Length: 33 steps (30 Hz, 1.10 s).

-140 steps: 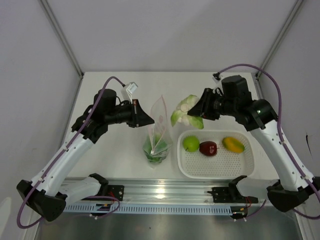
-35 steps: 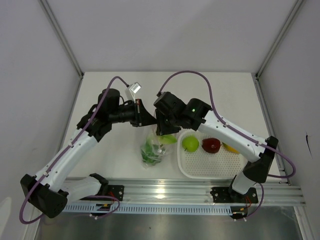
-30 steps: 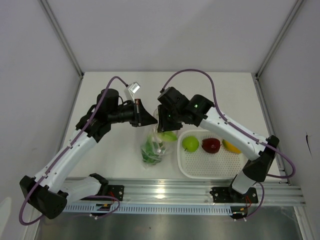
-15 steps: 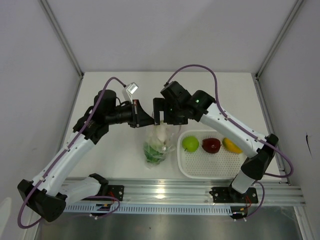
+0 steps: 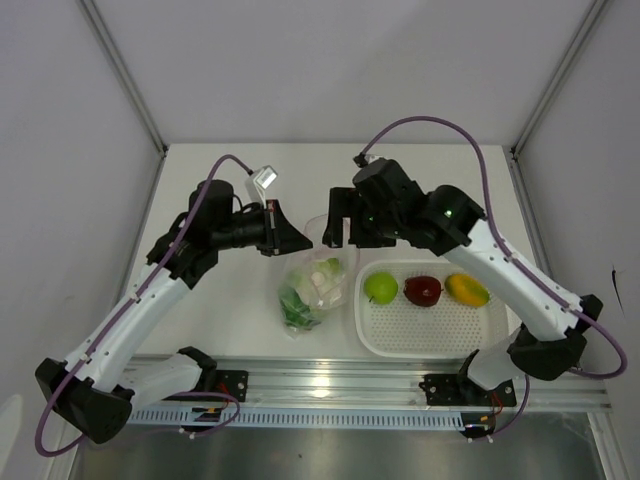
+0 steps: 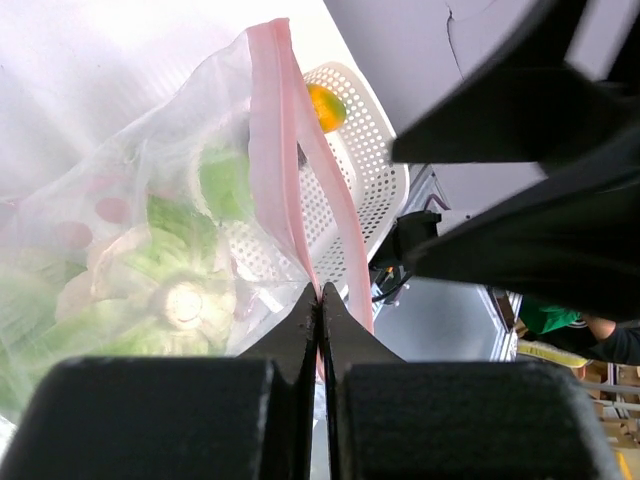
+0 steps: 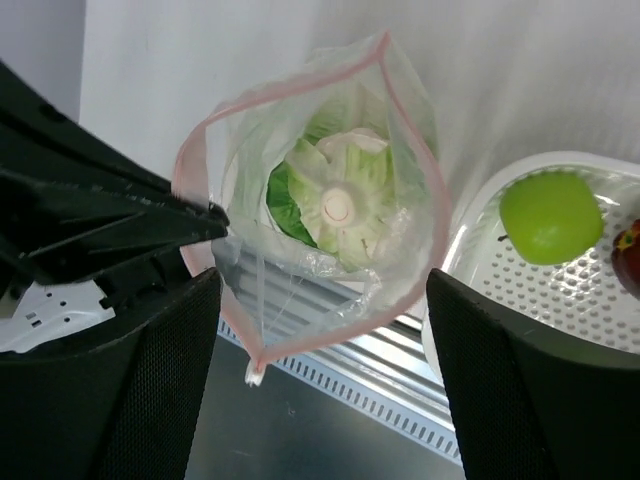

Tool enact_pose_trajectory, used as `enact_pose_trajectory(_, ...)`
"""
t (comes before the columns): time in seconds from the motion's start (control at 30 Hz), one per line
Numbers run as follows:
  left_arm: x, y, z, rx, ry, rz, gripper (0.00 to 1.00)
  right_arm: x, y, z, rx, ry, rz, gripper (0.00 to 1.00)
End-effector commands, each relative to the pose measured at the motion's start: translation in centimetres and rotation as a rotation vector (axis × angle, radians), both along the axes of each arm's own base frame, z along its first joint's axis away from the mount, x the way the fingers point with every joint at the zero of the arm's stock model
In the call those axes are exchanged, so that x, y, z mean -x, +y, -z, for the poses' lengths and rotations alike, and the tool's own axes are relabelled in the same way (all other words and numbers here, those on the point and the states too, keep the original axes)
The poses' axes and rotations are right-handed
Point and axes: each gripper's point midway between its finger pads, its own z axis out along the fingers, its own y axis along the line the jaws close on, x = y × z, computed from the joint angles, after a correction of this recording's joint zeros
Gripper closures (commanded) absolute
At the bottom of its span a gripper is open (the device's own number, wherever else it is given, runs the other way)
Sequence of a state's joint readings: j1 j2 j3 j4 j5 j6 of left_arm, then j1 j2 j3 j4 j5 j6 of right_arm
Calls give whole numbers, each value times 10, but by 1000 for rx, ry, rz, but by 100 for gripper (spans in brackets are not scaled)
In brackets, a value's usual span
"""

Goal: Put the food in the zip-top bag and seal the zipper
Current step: Adjust the zipper food storage bag at the center of the board.

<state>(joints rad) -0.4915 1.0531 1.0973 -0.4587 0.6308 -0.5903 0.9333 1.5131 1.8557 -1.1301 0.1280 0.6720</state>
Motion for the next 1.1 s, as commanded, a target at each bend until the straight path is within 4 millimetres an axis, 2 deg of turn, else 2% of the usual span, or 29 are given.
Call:
enact_pose_trajectory(0.0,-2,-1,-5,-1,-47,10,99,3,-36,-31,5,-91,63,17)
enact_pose_trajectory(0.07,-2,-1,-5,-2,-47,12,99,2,-53,-23,50,-100,77,18)
enact_pose_trajectory(0.13,-2,-2,-5,0,-45,16,99,2,-60,-4,92,-68,77,21)
enact_pose_trajectory(0.17,-2,-2,-3,-3,-38,17,99,5,-60,-1,86,-64,69,23)
enact_pose_trajectory(0.23,-2,-2,-6,3,-44,18,99,6,-50,5,53,-50,47,27)
enact_pose_trajectory(0.27,-2,-2,-7,3,-44,18,99,8,-49,18,63,-27,43,29)
enact_pose_trajectory(0.33,-1,-2,-8,6,-47,19,99,7,-40,24,37,-18,27,35)
enact_pose_trajectory(0.37,0,-1,-9,7,-47,21,99,7,-37,35,47,-1,20,39)
enact_pose_trajectory(0.53,3,0,-15,7,-57,26,99,4,-13,48,0,16,-33,45)
enact_pose_trajectory(0.67,4,-1,-15,7,-55,34,99,-2,-2,55,2,17,-54,65)
enact_pose_trajectory(0.7,4,0,-16,7,-58,36,100,-3,-1,55,4,13,-58,80)
enact_pose_trajectory(0.73,5,0,-15,5,-56,37,99,-5,0,55,8,11,-57,89)
enact_pose_trajectory(0.77,5,0,-15,3,-59,40,99,-7,0,52,11,3,-54,97)
enact_pose_trajectory(0.8,7,0,-17,5,-65,46,99,-8,-2,48,12,-5,-50,100)
enact_pose_trajectory(0.9,12,3,-25,5,-95,61,99,-10,-4,12,-15,-94,-61,100)
enact_pose_trajectory(0.93,16,5,-38,20,-130,64,99,-10,-4,-11,-37,-151,-78,100)
enact_pose_trajectory(1.07,29,14,-68,53,-222,50,99,-2,-22,-58,-80,-236,-63,100)
